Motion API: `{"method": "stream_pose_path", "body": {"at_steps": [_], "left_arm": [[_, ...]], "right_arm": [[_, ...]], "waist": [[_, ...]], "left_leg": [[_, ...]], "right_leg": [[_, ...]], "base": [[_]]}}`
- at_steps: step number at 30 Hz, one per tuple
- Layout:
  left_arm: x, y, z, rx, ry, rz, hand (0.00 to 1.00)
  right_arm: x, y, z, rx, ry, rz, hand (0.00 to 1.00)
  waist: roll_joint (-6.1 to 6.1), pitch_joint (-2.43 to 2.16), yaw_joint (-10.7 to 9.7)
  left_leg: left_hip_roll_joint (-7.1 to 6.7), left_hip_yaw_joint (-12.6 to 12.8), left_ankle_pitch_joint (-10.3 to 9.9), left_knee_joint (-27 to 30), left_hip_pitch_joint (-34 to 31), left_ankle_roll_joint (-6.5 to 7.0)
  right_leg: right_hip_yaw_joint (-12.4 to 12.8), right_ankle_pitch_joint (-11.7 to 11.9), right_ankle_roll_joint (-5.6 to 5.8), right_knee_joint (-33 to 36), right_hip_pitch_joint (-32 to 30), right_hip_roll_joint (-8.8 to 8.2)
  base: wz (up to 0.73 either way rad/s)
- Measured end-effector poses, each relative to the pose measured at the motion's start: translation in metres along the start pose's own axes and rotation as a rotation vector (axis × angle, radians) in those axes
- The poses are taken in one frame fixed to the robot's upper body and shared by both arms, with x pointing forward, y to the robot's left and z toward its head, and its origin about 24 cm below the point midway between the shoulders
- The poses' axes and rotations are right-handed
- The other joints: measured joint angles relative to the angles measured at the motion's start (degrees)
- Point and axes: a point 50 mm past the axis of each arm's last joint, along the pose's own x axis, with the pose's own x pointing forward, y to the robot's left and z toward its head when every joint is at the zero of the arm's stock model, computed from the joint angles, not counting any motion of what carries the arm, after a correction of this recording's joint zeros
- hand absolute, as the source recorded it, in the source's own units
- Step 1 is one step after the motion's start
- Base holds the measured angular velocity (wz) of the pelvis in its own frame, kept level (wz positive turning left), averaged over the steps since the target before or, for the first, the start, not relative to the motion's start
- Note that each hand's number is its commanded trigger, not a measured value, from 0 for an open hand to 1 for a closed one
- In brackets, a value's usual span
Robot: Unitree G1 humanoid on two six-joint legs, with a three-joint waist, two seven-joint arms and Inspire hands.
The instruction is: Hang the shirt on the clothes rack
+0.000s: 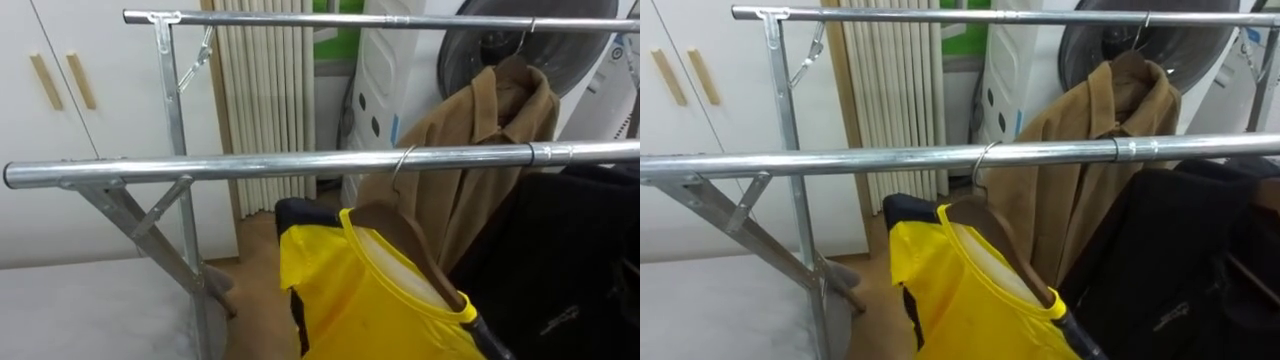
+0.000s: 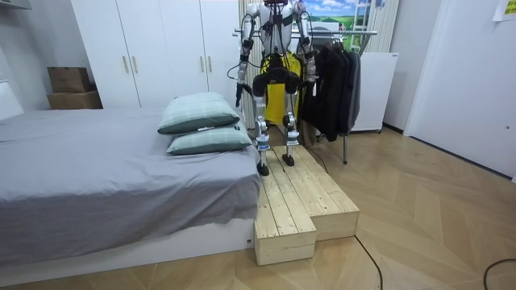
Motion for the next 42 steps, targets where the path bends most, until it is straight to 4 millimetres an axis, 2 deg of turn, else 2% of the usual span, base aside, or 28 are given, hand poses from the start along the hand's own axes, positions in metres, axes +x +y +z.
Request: {"method": "stream_pose_path", "body": {"at_steps": [6,10,12,21,28,38,42], "left_arm": [[-0.001,0.002,-0.011,-0.038,0.047,0.019,0.00],[-0.001,-0.001,-0.011,-0.059,0.052,0.013,0.00],[-0.001,-0.003,-0.012,-0.086,0.059,0.008,0.00],[0.000,-0.006,-0.011,-0.114,0.072,-0.036,0.00],[0.001,-0.007,-0.009,-0.106,0.070,-0.044,0.00],[0.001,-0.003,-0.009,-0.112,0.066,-0.031,0.00],[0.003,-0.001,0.000,-0.107,0.039,-0.022,0.00]], "right_arm": [[-0.001,-0.003,-0.012,0.015,0.060,-0.014,0.00],[-0.001,-0.003,-0.015,0.068,0.073,-0.019,0.00],[-0.002,-0.003,-0.019,0.089,0.084,-0.024,0.00],[-0.002,-0.004,-0.020,0.086,0.095,-0.043,0.00],[0.000,0.000,-0.016,0.083,0.103,-0.046,0.00],[0.002,0.005,-0.013,0.055,0.101,-0.032,0.00],[0.006,0.009,0.000,-0.054,0.082,-0.013,0.00]], "waist": [[0.27,0.06,0.1],[0.63,-0.23,0.1],[0.62,-0.23,-0.1],[0.67,-0.08,0.1],[0.58,-0.15,0.1],[-0.07,0.08,0.2],[-0.44,0.07,0.2]], "left_leg": [[-0.02,0.0,0.0,0.0,0.0,0.00],[-0.03,-0.2,0.0,-0.1,0.1,0.00],[-0.03,-0.6,0.0,-0.2,0.1,0.00],[-0.14,-1.6,0.0,-0.2,0.0,0.01],[-0.12,-1.9,0.0,-0.1,0.2,0.01],[0.01,-4.1,0.0,0.7,-0.3,0.02],[-0.16,-6.4,0.0,3.0,-3.2,0.02]], "right_leg": [[-0.1,0.0,0.00,0.1,-0.2,-0.04],[-0.2,0.0,-0.02,0.1,-0.1,-0.03],[-0.3,0.0,-0.02,0.2,0.0,-0.03],[-0.2,-0.1,0.10,0.0,0.2,-0.05],[-0.5,-0.1,0.09,-0.2,0.6,-0.14],[-3.3,-0.7,-0.15,-0.7,1.6,-0.92],[-6.1,-2.0,-0.40,2.0,0.0,-2.08]], "base": [[0.00],[0.00],[0.02],[0.01],[0.02],[0.13],[0.30]]}}
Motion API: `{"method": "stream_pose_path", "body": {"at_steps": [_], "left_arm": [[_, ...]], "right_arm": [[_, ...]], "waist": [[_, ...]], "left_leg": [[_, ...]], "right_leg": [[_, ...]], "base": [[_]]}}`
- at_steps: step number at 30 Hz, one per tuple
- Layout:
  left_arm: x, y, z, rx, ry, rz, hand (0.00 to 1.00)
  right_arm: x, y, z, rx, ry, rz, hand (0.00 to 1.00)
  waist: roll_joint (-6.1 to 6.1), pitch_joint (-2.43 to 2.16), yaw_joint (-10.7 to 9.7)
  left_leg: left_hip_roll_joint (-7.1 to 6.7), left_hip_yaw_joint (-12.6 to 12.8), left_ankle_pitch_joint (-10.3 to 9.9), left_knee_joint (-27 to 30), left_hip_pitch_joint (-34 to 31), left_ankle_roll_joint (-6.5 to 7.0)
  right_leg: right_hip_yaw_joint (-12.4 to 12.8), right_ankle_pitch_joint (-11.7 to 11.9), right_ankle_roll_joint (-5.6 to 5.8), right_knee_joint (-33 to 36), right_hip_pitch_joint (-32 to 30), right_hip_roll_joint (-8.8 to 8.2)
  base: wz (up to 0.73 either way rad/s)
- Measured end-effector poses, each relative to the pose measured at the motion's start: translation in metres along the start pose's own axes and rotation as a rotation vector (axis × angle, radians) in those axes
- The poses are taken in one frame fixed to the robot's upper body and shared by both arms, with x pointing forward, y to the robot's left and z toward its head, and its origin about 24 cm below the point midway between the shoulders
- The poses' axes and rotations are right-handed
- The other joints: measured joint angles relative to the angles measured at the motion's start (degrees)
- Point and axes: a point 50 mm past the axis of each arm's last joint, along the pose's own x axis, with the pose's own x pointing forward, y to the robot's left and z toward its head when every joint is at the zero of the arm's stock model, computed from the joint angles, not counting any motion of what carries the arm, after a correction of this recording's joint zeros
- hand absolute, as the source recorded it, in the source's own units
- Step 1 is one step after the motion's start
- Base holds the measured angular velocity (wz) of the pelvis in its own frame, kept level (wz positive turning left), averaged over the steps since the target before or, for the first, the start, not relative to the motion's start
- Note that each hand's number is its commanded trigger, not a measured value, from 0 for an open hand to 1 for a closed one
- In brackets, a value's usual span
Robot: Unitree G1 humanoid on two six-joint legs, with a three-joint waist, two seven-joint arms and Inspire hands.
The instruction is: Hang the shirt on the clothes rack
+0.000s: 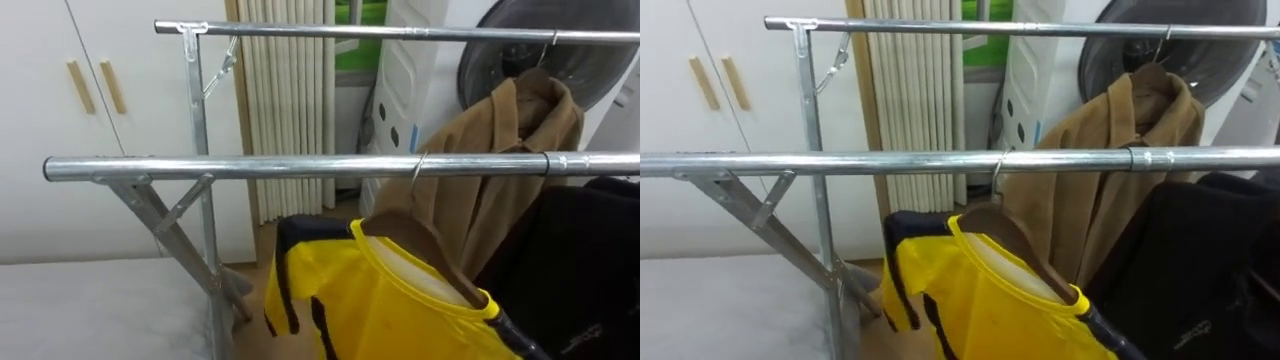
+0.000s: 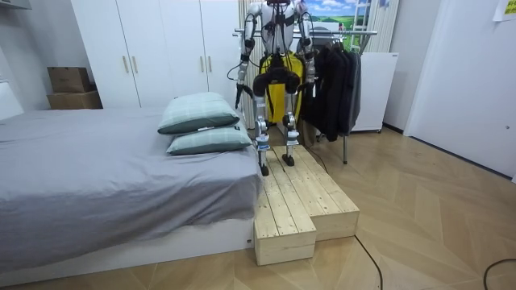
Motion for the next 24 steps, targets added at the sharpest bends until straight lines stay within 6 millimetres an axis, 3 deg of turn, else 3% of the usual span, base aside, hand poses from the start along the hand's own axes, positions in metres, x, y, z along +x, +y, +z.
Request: {"method": "stream_pose_path", "body": {"at_steps": [2,6,7,9,10,11,12,13,14,15,16,18,19,21,23,24], "left_arm": [[0.000,0.001,0.002,0.007,-0.012,0.002,0.00],[0.002,-0.004,0.010,0.008,-0.033,-0.010,0.00],[0.002,-0.005,0.013,0.009,-0.043,-0.017,0.00],[0.002,-0.006,0.014,0.010,-0.044,-0.036,0.00],[0.003,-0.008,0.017,0.007,-0.046,-0.054,0.00],[0.003,-0.009,0.019,0.006,-0.047,-0.066,0.00],[0.003,-0.008,0.020,0.005,-0.047,-0.074,0.00],[0.003,-0.007,0.019,0.003,-0.042,-0.076,0.00],[0.003,-0.005,0.018,0.004,-0.038,-0.077,0.00],[0.003,-0.004,0.019,0.000,-0.038,-0.077,0.00],[0.003,-0.005,0.019,0.005,-0.035,-0.079,0.00],[0.003,-0.006,0.015,0.012,-0.011,-0.084,0.00],[0.003,-0.007,0.016,0.016,-0.014,-0.087,0.00],[0.002,-0.011,0.012,0.014,-0.006,-0.092,0.00],[0.002,-0.013,0.010,0.009,0.001,-0.095,0.00],[0.002,-0.014,0.011,0.009,-0.001,-0.096,0.00]], "right_arm": [[0.002,0.002,0.009,-0.043,-0.017,0.008,0.00],[0.003,-0.001,0.026,-0.147,-0.043,0.003,0.00],[0.002,-0.005,0.029,-0.175,-0.041,-0.008,0.00],[0.003,-0.007,0.030,-0.203,-0.030,-0.020,0.00],[0.002,-0.011,0.025,-0.199,-0.008,-0.032,0.00],[0.002,-0.013,0.020,-0.181,0.015,-0.040,0.00],[0.001,-0.017,0.020,-0.181,0.029,-0.054,0.00],[0.001,-0.019,0.019,-0.186,0.036,-0.062,0.00],[0.000,-0.021,0.014,-0.193,0.056,-0.073,0.00],[-0.001,-0.021,0.010,-0.182,0.075,-0.082,0.00],[-0.001,-0.022,0.010,-0.174,0.082,-0.088,0.00],[-0.001,-0.022,0.009,-0.172,0.095,-0.103,0.00],[-0.001,-0.022,0.009,-0.172,0.096,-0.104,0.00],[-0.001,-0.022,0.008,-0.180,0.099,-0.106,0.00],[-0.001,-0.022,0.007,-0.177,0.103,-0.104,0.00],[0.000,-0.021,0.007,-0.176,0.103,-0.099,0.00]], "waist": [[-0.03,0.12,0.0],[1.37,0.20,0.0],[1.87,0.24,0.1],[2.27,0.27,0.0],[2.22,0.35,-0.2],[1.24,0.27,0.1],[0.89,0.95,0.7],[1.08,0.97,1.1],[1.40,0.97,1.0],[1.44,0.93,1.0],[1.44,0.92,1.1],[1.31,0.91,1.3],[1.19,0.85,1.2],[1.00,0.76,1.8],[0.71,0.59,2.0],[0.67,0.44,2.1]], "left_leg": [[0.06,-1.4,0.0,0.8,-1.4,-0.01],[0.21,-5.4,0.4,3.1,-5.6,-0.53],[0.20,-7.1,1.0,4.0,-7.6,-0.96],[0.31,-7.7,2.9,3.2,-10.1,-1.28],[0.37,-6.3,5.4,1.2,-11.0,-1.45],[0.42,-1.7,8.7,-1.2,-10.7,-1.14],[1.80,6.5,8.2,2.1,-11.5,0.19],[2.76,10.5,7.2,4.9,-11.7,1.01],[4.53,15.9,5.0,10.7,-11.7,2.30],[5.88,18.7,3.4,15.0,-10.8,2.71],[6.33,19.6,2.8,16.3,-10.0,2.45],[6.56,22.0,1.3,16.8,-6.4,1.93],[6.21,22.6,1.2,16.4,-5.4,1.77],[4.79,23.4,0.8,13.3,-2.7,1.07],[2.01,23.2,0.8,7.0,-0.5,1.05],[1.51,24.0,0.8,3.7,0.3,1.10]], "right_leg": [[-1.4,-0.4,-0.22,0.2,-0.6,-0.39],[-6.3,-0.6,-0.76,0.4,-1.0,-1.35],[-8.6,-0.7,-0.94,0.3,-1.2,-1.59],[-13.6,-0.8,-1.54,-1.1,-0.7,-2.27],[-17.5,-0.5,-1.95,-3.0,0.4,-2.79],[-22.4,-0.5,-2.62,-4.9,0.7,-4.44],[-25.8,-1.4,-3.63,-5.1,1.1,-5.05],[-27.7,-1.9,-3.94,-5.1,1.4,-5.14],[-31.9,-2.9,-4.17,-4.6,2.5,-5.49],[-35.7,-3.7,-3.98,-4.2,3.4,-5.55],[-37.2,-4.2,-4.11,-3.7,3.6,-5.62],[-43.6,-5.2,-4.38,-3.3,4.7,-5.59],[-44.4,-5.4,-4.32,-3.2,4.7,-5.58],[-47.4,-6.0,-4.56,-2.5,4.5,-5.70],[-50.9,-6.5,-5.11,-1.0,3.4,-5.82],[-52.3,-6.6,-5.37,-0.3,3.0,-5.89]], "base": [[0.45],[0.69],[1.08],[1.36],[1.76],[1.95],[1.49],[1.54],[1.77],[1.76],[1.60],[1.50],[1.32],[0.96],[0.91],[0.60]]}}
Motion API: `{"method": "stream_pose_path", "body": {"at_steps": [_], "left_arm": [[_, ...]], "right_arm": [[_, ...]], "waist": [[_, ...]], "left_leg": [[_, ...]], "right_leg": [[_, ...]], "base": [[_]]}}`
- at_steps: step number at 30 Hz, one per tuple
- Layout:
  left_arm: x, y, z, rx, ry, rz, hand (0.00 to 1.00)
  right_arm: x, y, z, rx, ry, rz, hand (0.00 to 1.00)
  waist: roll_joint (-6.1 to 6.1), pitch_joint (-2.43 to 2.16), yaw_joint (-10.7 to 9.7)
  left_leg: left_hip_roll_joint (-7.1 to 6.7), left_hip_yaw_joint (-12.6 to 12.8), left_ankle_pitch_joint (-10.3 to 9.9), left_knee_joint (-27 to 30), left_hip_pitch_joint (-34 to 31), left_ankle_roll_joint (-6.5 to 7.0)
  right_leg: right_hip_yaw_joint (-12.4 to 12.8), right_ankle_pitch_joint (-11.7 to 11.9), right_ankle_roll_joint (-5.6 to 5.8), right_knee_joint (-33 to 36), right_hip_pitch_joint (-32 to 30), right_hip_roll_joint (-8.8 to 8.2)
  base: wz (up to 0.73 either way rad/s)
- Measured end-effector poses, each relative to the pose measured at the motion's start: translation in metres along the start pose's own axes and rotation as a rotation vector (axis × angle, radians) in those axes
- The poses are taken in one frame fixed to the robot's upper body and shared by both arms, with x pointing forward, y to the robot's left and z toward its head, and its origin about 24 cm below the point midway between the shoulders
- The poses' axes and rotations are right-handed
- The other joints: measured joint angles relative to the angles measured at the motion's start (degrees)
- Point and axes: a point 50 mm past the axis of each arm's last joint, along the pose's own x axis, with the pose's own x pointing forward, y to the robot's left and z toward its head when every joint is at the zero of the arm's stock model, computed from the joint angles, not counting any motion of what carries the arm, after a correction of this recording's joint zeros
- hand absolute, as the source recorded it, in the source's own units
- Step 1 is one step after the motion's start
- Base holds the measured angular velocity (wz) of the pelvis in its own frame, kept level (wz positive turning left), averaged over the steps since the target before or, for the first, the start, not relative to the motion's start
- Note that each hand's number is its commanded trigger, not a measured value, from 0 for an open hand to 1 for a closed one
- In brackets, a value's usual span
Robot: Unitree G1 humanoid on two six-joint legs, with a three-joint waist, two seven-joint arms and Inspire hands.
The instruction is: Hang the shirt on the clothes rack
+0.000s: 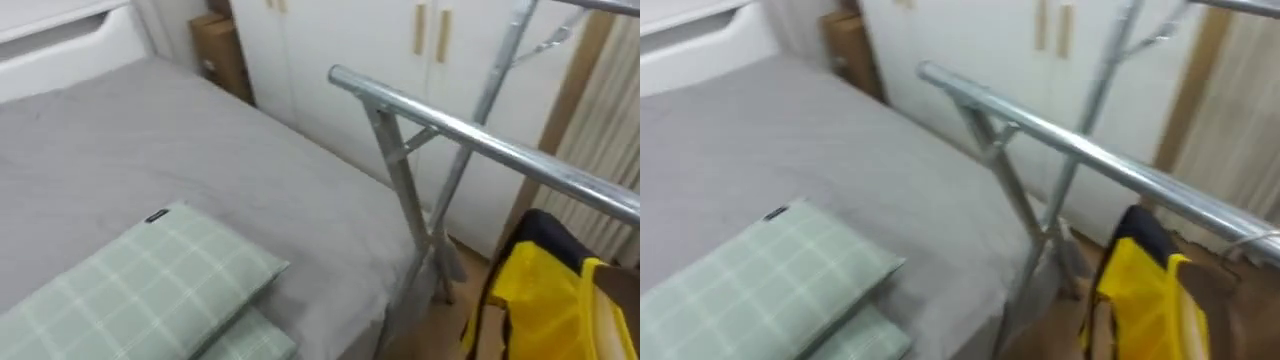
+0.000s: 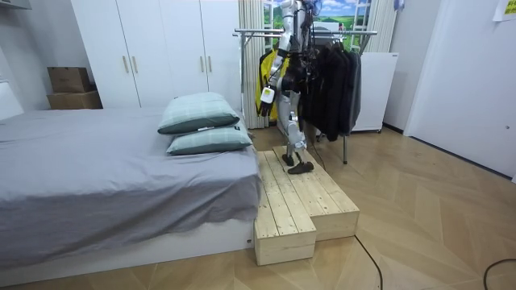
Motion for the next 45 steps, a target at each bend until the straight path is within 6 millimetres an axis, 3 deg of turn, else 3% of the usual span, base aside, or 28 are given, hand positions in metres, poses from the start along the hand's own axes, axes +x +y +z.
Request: {"method": "stream_pose_path", "body": {"at_steps": [3,4,5,6,8,10,12,15,17,18,20,21,23,27,29,37,45], "left_arm": [[0.000,0.001,0.002,-0.004,-0.004,0.002,0.00],[0.000,0.001,0.002,-0.006,-0.004,0.001,0.00],[0.000,0.001,-0.001,-0.009,0.002,0.002,0.00],[0.000,0.001,-0.002,-0.016,0.004,0.003,0.00],[0.000,0.000,-0.001,-0.028,0.001,0.001,0.00],[0.000,0.001,-0.004,-0.030,0.011,0.003,0.00],[0.000,0.001,-0.004,-0.032,0.012,0.004,0.00],[-0.001,0.000,-0.006,-0.034,0.019,0.004,0.00],[-0.001,0.001,-0.012,-0.048,0.037,0.019,0.00],[-0.002,0.002,-0.013,-0.055,0.040,0.025,0.00],[-0.002,0.003,-0.015,-0.069,0.045,0.038,0.00],[-0.002,0.002,-0.015,-0.078,0.047,0.043,0.00],[-0.002,0.002,-0.017,-0.116,0.055,0.051,0.00],[-0.002,0.003,-0.018,-0.144,0.060,0.073,0.00],[-0.002,0.002,-0.022,-0.174,0.067,0.078,0.00],[-0.003,0.001,-0.022,-0.229,0.035,0.089,0.00],[-0.002,-0.002,-0.020,-0.216,0.025,0.069,0.00]], "right_arm": [[0.000,0.005,-0.001,0.003,0.000,0.018,0.00],[0.000,0.006,-0.001,-0.004,0.000,0.026,0.00],[0.001,0.009,-0.002,-0.006,0.005,0.036,0.00],[0.001,0.011,-0.002,0.010,0.005,0.044,0.00],[0.001,0.012,-0.001,0.014,0.001,0.049,0.00],[0.001,0.013,-0.002,0.016,0.001,0.049,0.00],[0.000,0.012,-0.010,0.035,0.020,0.049,0.00],[-0.001,0.011,-0.023,0.070,0.052,0.048,0.00],[-0.002,0.011,-0.032,0.067,0.095,0.044,0.00],[-0.002,0.010,-0.033,0.060,0.103,0.043,0.00],[-0.003,0.009,-0.040,0.038,0.138,0.031,0.00],[-0.003,0.009,-0.041,0.031,0.148,0.027,0.00],[-0.003,0.010,-0.046,-0.023,0.187,0.011,0.00],[-0.002,0.016,-0.040,-0.058,0.184,-0.007,0.00],[0.000,0.017,-0.028,-0.059,0.153,-0.013,0.00],[0.001,0.021,-0.019,-0.126,0.104,-0.003,0.00],[0.000,0.017,-0.019,-0.167,0.097,0.016,0.00]], "waist": [[-1.02,-0.50,0.5],[-1.28,-0.65,0.9],[-1.80,-1.10,1.2],[-2.11,-1.20,1.2],[-2.44,-1.17,1.4],[-2.25,-1.26,1.1],[-2.33,-1.24,0.5],[-2.56,-1.08,0.1],[-2.49,-0.97,-0.4],[-2.48,-0.97,-0.7],[-2.32,-0.99,-1.0],[-2.31,-0.99,-1.0],[-2.37,-0.85,-1.0],[-2.71,-0.65,-0.5],[-2.52,-0.52,0.6],[-1.91,0.41,1.7],[-1.09,0.05,2.3]], "left_leg": [[-0.59,0.0,0.0,-4.0,0.6,-0.16],[-0.47,-0.4,-1.1,-5.2,1.0,-1.85],[-0.41,-0.6,-1.0,-5.3,1.1,-2.08],[-0.40,-0.8,-0.8,-5.2,1.3,-1.77],[-0.51,-0.8,-0.4,-5.1,1.6,-1.14],[-0.54,-2.5,-0.3,-4.6,1.0,-0.57],[-0.91,-5.5,0.0,-4.3,-0.1,0.48],[-1.85,-9.5,0.4,-4.3,-0.4,1.12],[-2.88,-13.6,0.5,-4.3,-0.4,2.03],[-3.22,-14.9,0.6,-4.3,-0.5,2.28],[-4.35,-19.4,0.8,-4.2,-1.2,3.27],[-4.66,-20.4,0.9,-4.2,-1.3,3.52],[-6.13,-24.8,1.2,-4.2,-1.5,4.21],[-7.85,-28.9,1.5,-4.3,-2.0,5.02],[-8.23,-29.2,1.4,-4.4,-2.0,5.22],[-8.57,-29.8,1.4,-4.0,-3.3,5.26],[-8.52,-30.6,1.5,-3.5,-3.6,4.95]], "right_leg": [[-1.2,0.0,-0.16,0.8,-0.3,-0.19],[-0.8,0.1,-0.14,1.6,-0.5,-0.10],[1.2,0.9,-0.01,1.9,-0.5,-0.18],[5.0,1.7,0.33,1.8,-0.5,0.12],[7.1,2.8,0.48,1.5,-0.3,0.22],[8.3,3.8,1.01,1.5,-0.1,0.18],[11.8,4.7,2.30,1.5,0.0,0.16],[15.6,4.8,2.58,1.4,1.3,0.13],[20.7,4.3,3.87,1.2,2.9,0.20],[22.0,4.3,4.17,1.2,3.3,0.20],[28.7,4.1,6.18,1.6,4.0,0.17],[30.7,4.1,6.59,1.6,4.2,0.09],[35.9,3.7,7.39,1.5,5.4,0.13],[36.9,3.4,8.00,-0.8,7.6,-0.45],[37.5,3.4,8.36,-1.7,7.9,-0.54],[40.1,3.6,8.78,-3.6,7.9,-0.10],[40.1,3.6,8.78,-4.2,8.4,0.21]], "base": [[0.40],[0.19],[0.25],[0.23],[0.16],[0.30],[0.66],[0.81],[0.93],[1.00],[0.98],[0.95],[0.95],[0.61],[0.08],[0.04],[0.07]]}}
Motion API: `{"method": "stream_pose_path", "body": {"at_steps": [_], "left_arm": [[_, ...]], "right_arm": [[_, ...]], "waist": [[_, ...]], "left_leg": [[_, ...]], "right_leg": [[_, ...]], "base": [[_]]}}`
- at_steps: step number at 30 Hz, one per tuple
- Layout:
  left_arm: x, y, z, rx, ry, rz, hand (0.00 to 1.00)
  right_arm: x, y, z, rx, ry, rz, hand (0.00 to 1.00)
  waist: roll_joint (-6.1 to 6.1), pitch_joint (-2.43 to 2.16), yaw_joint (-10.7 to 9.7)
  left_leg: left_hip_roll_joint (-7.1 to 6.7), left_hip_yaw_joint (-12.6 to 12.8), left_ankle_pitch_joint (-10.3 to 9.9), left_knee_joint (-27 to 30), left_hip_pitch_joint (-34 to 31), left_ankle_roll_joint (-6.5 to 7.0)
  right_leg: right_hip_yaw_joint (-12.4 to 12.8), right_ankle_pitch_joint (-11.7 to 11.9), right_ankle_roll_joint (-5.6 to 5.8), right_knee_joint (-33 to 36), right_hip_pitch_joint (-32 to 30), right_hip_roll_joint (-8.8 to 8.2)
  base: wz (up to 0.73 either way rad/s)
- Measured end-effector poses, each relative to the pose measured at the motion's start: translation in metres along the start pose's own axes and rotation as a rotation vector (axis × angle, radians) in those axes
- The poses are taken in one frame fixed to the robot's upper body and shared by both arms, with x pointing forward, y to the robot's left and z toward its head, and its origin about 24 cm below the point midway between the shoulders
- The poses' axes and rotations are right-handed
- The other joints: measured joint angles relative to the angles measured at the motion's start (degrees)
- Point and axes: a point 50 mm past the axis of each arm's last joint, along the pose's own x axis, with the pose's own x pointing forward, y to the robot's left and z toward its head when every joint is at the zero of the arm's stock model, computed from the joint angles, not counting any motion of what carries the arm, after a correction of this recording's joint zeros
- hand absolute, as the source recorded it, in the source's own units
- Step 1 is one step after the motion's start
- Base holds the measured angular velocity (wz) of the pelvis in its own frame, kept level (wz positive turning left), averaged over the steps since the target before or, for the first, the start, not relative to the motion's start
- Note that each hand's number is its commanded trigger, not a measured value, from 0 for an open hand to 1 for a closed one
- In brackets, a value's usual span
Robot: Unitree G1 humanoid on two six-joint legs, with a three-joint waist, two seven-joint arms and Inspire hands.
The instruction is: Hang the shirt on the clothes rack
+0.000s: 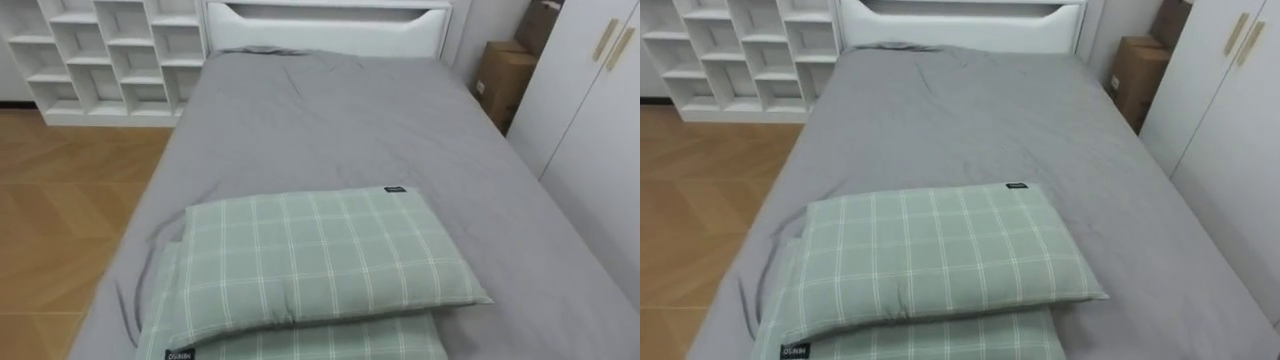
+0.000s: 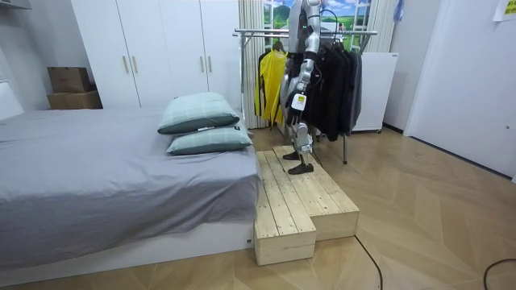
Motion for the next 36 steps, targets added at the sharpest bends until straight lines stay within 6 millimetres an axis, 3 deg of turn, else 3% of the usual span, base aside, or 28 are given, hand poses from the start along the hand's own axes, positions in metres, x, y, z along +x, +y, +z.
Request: {"method": "stream_pose_path", "body": {"at_steps": [16,36], "left_arm": [[-0.002,-0.001,-0.016,-0.130,0.084,-0.071,0.00],[-0.001,-0.003,-0.006,-0.081,0.063,-0.116,0.00]], "right_arm": [[-0.001,-0.005,-0.016,0.105,0.058,0.010,0.00],[-0.001,-0.006,-0.015,0.125,0.051,0.030,0.00]], "waist": [[1.02,-0.53,-1.4],[0.78,-0.04,-1.5]], "left_leg": [[-0.18,-1.7,0.1,-0.3,0.6,-0.54],[-0.10,-2.0,0.2,-0.3,0.6,-0.64]], "right_leg": [[-0.5,-0.1,0.15,-1.2,1.8,0.29],[-0.3,-0.1,0.17,-1.3,1.9,0.42]], "base": [[0.03],[0.00]]}}
